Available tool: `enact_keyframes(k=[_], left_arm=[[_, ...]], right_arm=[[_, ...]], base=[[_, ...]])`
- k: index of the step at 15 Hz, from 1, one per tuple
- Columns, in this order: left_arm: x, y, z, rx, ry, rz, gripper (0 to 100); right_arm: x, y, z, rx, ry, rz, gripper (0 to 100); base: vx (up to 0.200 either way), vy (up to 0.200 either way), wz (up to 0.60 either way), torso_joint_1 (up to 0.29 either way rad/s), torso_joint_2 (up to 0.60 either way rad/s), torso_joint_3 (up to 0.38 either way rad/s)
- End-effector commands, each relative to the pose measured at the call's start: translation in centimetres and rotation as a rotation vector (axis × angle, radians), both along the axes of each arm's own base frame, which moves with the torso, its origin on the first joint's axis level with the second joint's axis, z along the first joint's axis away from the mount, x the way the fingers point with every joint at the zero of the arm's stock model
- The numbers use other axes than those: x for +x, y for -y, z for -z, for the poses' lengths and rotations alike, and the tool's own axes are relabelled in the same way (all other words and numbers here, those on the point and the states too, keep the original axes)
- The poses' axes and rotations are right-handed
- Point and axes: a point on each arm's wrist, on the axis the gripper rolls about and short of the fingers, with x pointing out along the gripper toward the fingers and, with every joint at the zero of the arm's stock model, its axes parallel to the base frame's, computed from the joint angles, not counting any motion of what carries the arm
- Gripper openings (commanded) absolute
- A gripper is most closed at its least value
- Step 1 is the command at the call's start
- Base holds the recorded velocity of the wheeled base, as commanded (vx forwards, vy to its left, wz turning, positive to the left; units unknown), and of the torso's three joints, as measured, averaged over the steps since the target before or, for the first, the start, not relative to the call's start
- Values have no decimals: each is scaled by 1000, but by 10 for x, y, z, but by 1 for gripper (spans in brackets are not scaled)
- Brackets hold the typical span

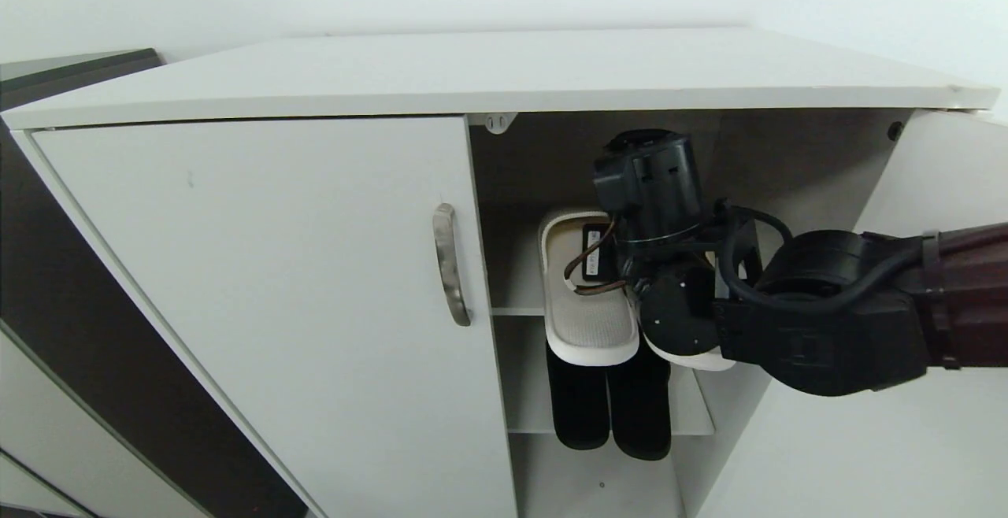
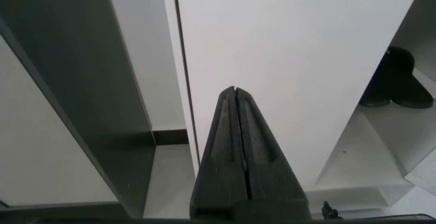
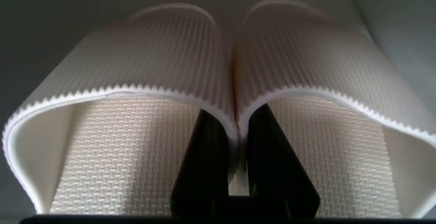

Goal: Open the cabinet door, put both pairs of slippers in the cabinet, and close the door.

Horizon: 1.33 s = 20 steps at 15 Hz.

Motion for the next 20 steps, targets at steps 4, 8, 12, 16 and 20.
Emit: enact_keyframes(k=[4, 8, 12, 16, 20], left_arm=[[0, 0, 0, -1, 0, 0, 0], [0, 0, 0, -1, 0, -2, 0], [0, 0, 0, -1, 0, -3, 0], [0, 0, 0, -1, 0, -3, 0], [0, 0, 0, -1, 1, -3, 0]], right_arm=[[39, -5, 5, -23, 13, 44, 0], [45, -8, 10, -31, 7, 45, 0], [49, -11, 12, -35, 7, 46, 0], [51, -10, 12, -31, 5, 39, 0], [48, -5, 13, -39, -2, 43, 100]], base=[[0, 0, 0, 0, 0, 0], [0, 0, 0, 0, 0, 0], [0, 0, 0, 0, 0, 0], [0, 0, 0, 0, 0, 0], [0, 0, 0, 0, 0, 0]])
